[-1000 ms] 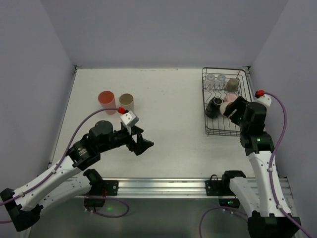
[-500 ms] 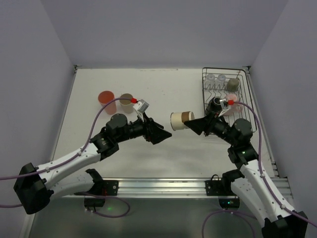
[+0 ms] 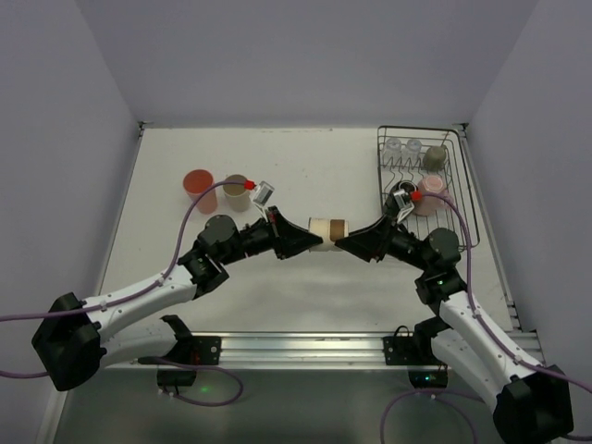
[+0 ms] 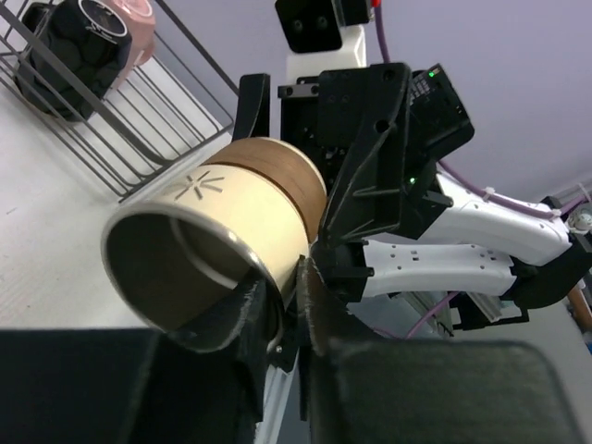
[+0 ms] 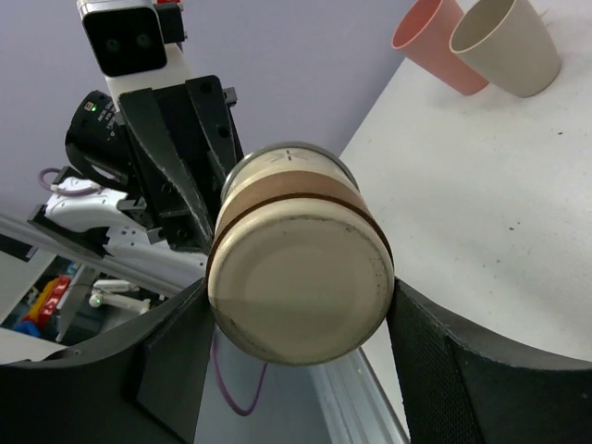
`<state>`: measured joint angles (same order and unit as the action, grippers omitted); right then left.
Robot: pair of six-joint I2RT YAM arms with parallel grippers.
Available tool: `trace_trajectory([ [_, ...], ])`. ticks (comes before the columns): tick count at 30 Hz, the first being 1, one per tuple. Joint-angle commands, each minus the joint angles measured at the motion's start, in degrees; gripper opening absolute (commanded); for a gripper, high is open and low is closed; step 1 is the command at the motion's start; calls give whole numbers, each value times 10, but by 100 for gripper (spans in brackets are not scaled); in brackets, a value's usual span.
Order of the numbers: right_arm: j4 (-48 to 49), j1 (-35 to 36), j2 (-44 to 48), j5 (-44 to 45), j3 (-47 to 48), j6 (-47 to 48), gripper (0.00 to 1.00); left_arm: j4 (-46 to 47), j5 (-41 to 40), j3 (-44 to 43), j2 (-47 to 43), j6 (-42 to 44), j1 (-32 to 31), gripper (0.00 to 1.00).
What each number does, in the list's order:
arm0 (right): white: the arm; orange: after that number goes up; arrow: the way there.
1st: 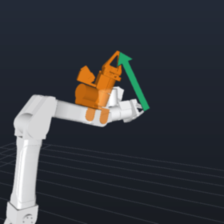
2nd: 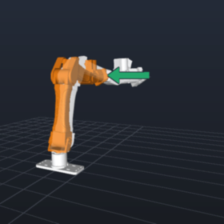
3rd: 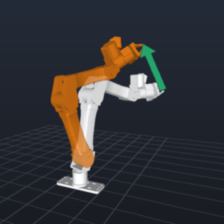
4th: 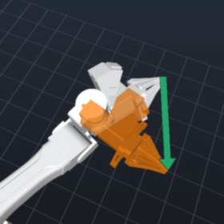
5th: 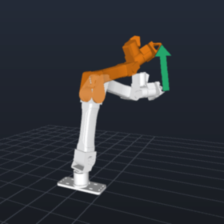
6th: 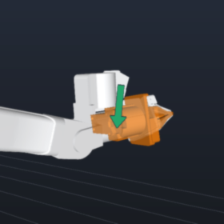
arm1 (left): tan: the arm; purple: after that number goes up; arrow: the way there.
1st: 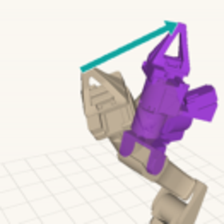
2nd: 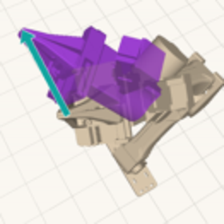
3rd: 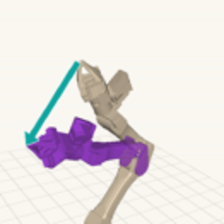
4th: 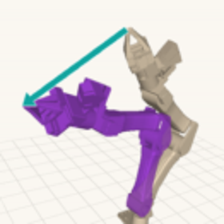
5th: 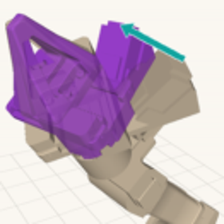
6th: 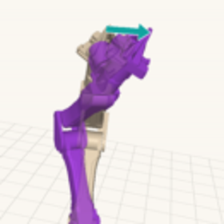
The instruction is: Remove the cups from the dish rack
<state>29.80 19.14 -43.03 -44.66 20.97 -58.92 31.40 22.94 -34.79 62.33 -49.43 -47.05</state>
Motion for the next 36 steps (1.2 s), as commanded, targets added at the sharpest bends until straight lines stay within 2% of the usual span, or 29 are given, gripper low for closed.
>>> trace_trajectory([
  [1, 82, 6, -19, -16, -15, -37, 45, 44, -31, 4, -10, 14, -4, 11],
  [2, 85, 6, -22, -14, -19, -40, 50, 26, -39, 0, -12, 22, -3, 4],
  [3, 83, 7, -24, -10, -22, -39, 60, 10, -45, -5, -14, 31, -3, 0],
  [4, 73, 7, -21, -3, -25, -27, 75, -18, -74, -14, -16, 58, -3, 0],
  [5, 54, 7, -15, 18, -23, -15, 99, -91, -94, -41, -18, 74, -3, 0],
  [6, 25, 6, -8, 33, -17, 2, 99, -130, -120, -58, -16, 88, -4, 0],
  [7, -49, 7, 0, 48, -1, 23, 99, -177, -182, -81, -11, 104, -3, 0],
  [8, -90, 7, 15, 67, 8, 67, 99, -285, -213, -144, 17, 137, -3, 0],
  [9, -161, 7, 24, 110, 18, 87, 99, -335, -244, -177, 37, 157, -3, 0],
  [11, -220, 7, 49, 155, 38, 140, 99, -438, -309, -266, 97, 209, -2, 0],
  [14, -292, 7, 72, 219, 50, 181, 99, -525, -374, -366, 188, 261, 5, 0],
  [17, -327, 7, 83, 239, 50, 201, 99, -591, -382, -459, 288, 288, 23, 0],
  [19, -341, 7, 92, 244, 47, 206, 99, -605, -379, -489, 329, 305, 48, 0],
  [20, -358, 7, 101, 252, 46, 222, 99, -634, -372, -541, 400, 317, 76, 0],
  [31, -376, 6, 124, 267, 17, 244, 99, -702, -354, -662, 550, 359, 139, 0],
  [36, -361, 6, 120, 262, 11, 243, 99, -718, -351, -672, 579, 364, 150, 2],
])
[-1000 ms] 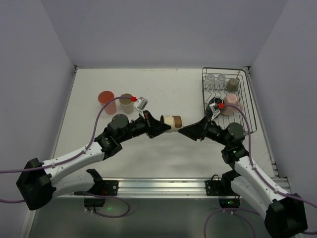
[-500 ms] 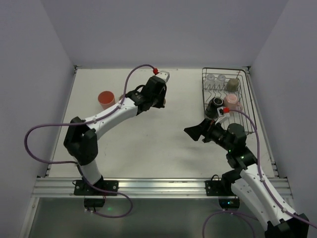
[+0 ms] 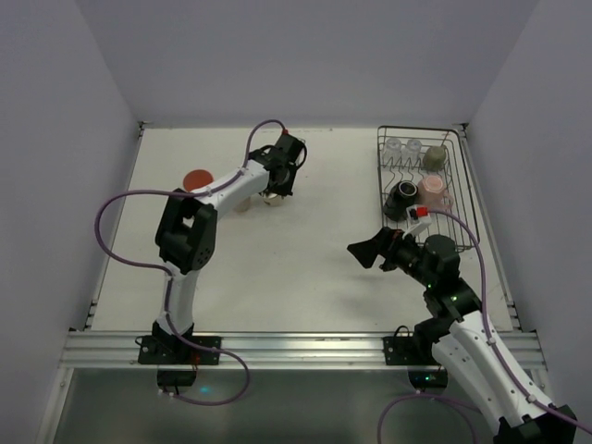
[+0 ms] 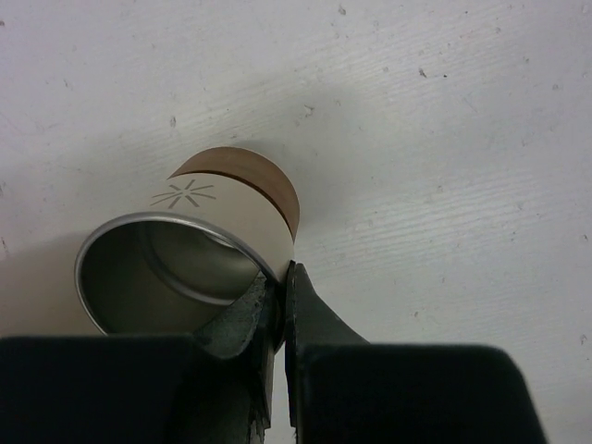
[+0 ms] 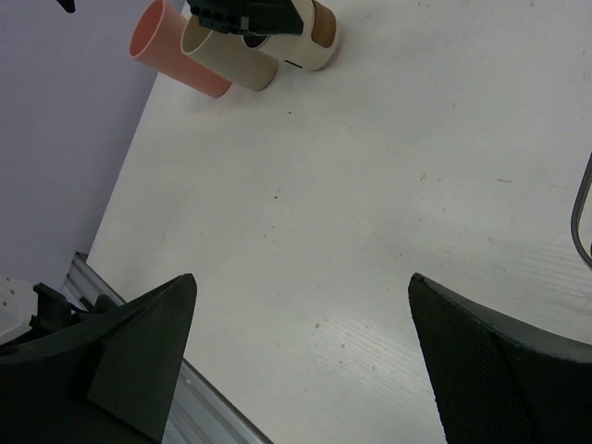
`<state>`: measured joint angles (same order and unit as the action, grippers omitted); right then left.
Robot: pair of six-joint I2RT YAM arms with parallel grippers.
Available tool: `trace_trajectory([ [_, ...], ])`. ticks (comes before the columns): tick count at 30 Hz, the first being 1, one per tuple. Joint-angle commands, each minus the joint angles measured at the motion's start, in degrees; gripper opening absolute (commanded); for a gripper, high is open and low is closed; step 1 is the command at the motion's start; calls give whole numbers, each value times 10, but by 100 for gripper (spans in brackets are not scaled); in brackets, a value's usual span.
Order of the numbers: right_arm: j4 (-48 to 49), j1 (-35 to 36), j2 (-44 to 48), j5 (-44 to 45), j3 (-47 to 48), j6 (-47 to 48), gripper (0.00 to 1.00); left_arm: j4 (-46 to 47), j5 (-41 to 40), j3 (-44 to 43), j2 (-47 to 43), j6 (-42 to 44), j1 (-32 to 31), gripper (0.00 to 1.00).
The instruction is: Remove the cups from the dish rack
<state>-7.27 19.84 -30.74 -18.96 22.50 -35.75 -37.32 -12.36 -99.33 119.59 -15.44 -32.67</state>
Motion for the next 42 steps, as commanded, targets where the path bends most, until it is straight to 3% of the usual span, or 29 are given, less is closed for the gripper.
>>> trace_trajectory([
  [1, 11, 0, -5, 9, -4, 11, 99, -31, 3, -25, 9, 24, 7, 7],
  [3, 9, 0, -12, 10, 2, 15, 99, -33, 3, -25, 15, 26, 7, 21],
  [11, -7, 0, -5, 30, 36, 14, 99, -35, -26, -32, 11, 30, 7, 37],
  [13, -17, -1, -8, 41, 51, 9, 99, -28, -27, -32, -1, 29, 7, 52],
  [14, -20, 0, -12, 52, 57, 9, 99, -21, -26, -32, -17, 28, 7, 66],
  [17, -32, -1, -29, 60, 85, 3, 99, 7, -28, -29, -60, 25, 6, 91],
  [19, -37, 0, -41, 70, 112, 2, 99, 22, -40, -28, -82, 23, 6, 97],
  [24, -62, -1, -91, 170, 168, 24, 99, 92, 17, 4, -182, 16, 4, 100],
  [28, -83, -4, -135, 292, 206, 49, 95, 154, 121, 94, -300, -19, -6, 100],
  [33, -84, -12, -163, 388, 228, 67, 96, 241, 197, 317, -496, -49, -51, 100],
  [39, -78, -44, -270, 467, 244, 59, 99, 210, 177, 472, -692, -8, -62, 100],
  [42, -44, -70, -308, 464, 243, 37, 99, 210, 140, 542, -778, 2, -63, 100],
])
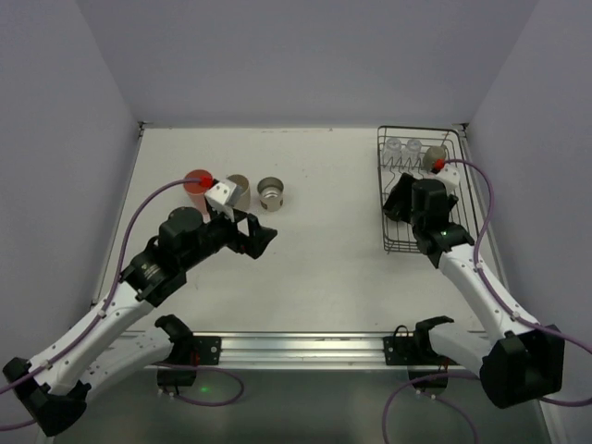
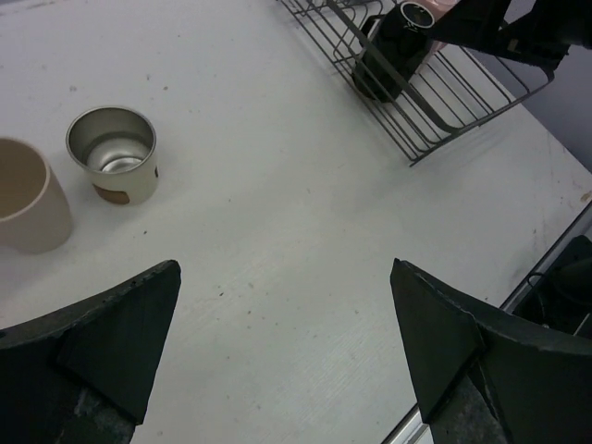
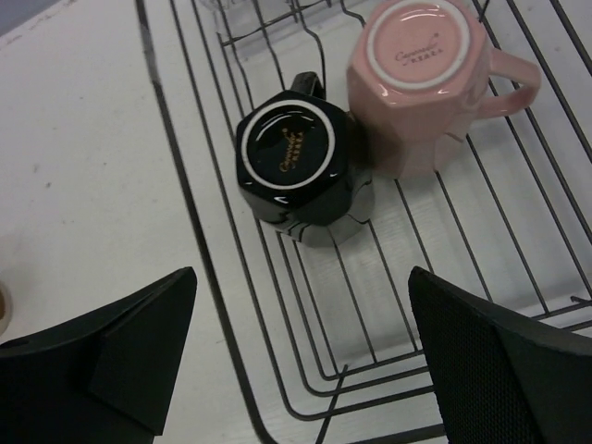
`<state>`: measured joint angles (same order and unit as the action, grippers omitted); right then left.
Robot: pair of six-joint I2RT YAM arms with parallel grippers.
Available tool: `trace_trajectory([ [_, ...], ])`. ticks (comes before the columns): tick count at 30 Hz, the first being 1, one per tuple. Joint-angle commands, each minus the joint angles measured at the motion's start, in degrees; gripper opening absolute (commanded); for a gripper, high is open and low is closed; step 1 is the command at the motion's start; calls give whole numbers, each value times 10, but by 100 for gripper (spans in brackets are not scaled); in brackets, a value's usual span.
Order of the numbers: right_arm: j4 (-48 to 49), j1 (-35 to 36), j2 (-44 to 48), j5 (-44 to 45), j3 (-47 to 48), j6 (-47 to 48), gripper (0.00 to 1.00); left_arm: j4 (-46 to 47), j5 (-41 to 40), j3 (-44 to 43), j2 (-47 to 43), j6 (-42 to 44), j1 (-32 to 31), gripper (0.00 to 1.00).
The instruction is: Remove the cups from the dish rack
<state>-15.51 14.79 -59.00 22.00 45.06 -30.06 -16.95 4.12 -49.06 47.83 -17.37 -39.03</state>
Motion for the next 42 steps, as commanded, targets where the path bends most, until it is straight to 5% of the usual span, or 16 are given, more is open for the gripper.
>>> trace_trajectory([
  [1, 43, -22, -36, 59, 20, -33, 99, 10, -29, 66, -90, 24, 0, 100],
  [22, 87, -34, -250, 106, 106, -110, 99, 10, 49, 73, -87, 41, 7, 100],
  [42, -34, -60, -322, 23, 178, -113, 91, 16, 57, 72, -91, 37, 20, 100],
])
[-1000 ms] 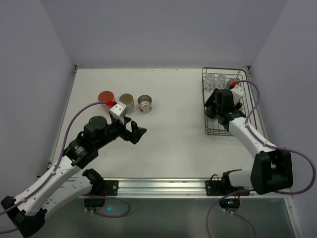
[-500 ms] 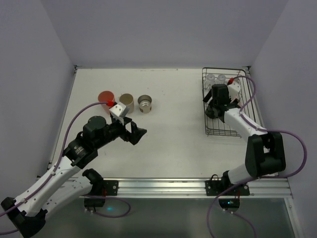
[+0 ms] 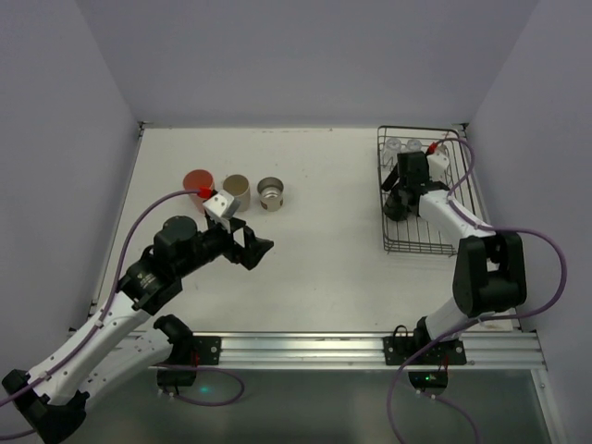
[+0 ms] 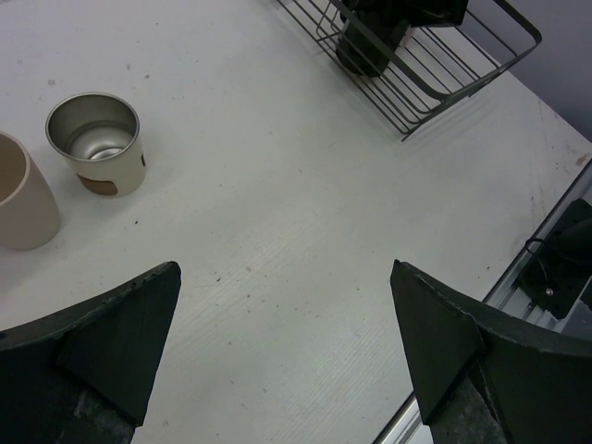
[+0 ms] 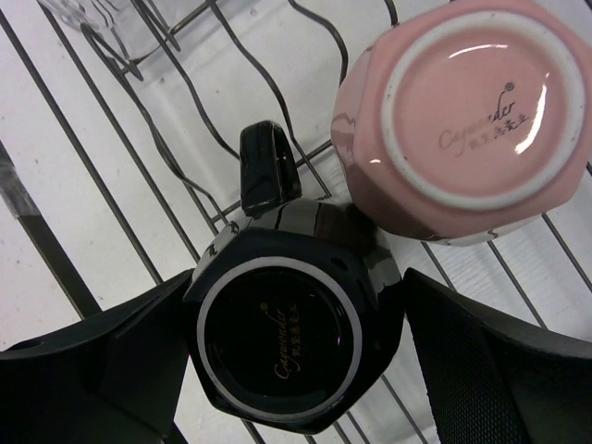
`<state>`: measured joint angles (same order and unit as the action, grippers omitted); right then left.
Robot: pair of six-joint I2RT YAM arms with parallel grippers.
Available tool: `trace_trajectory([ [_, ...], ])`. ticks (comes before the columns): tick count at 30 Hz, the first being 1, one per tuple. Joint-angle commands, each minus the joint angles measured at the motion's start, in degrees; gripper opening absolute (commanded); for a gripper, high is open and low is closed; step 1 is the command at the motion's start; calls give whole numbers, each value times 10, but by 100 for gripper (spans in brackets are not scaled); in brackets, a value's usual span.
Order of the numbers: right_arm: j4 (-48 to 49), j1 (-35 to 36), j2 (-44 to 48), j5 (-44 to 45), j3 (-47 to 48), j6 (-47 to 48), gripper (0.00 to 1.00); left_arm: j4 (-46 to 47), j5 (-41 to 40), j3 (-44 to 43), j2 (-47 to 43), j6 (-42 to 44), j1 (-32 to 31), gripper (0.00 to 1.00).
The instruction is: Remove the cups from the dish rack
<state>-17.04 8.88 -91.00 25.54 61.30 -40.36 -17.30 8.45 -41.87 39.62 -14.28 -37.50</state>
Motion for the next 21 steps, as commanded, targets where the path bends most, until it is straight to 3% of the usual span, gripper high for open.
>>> trace_trajectory([
  [1, -16, 0, -1, -15, 13, -8, 91, 19, 14, 0, -9, 5, 6, 100],
  [5, -21, 1, -6, -15, 25, 1, 77, 19, 14, 2, -13, 5, 5, 100],
  [6, -21, 1, -5, -5, 27, 6, 66, 19, 14, 2, -14, 4, 5, 100],
  [10, 4, 5, 34, 11, 9, 29, 39, 20, 12, 2, -11, 2, 5, 100],
  [14, 80, 34, 130, 11, -42, 67, 37, 25, 21, -2, 0, 0, 5, 100],
  [21, 104, 56, 253, 14, -75, 107, 36, 61, 65, -4, 20, -34, 5, 100],
])
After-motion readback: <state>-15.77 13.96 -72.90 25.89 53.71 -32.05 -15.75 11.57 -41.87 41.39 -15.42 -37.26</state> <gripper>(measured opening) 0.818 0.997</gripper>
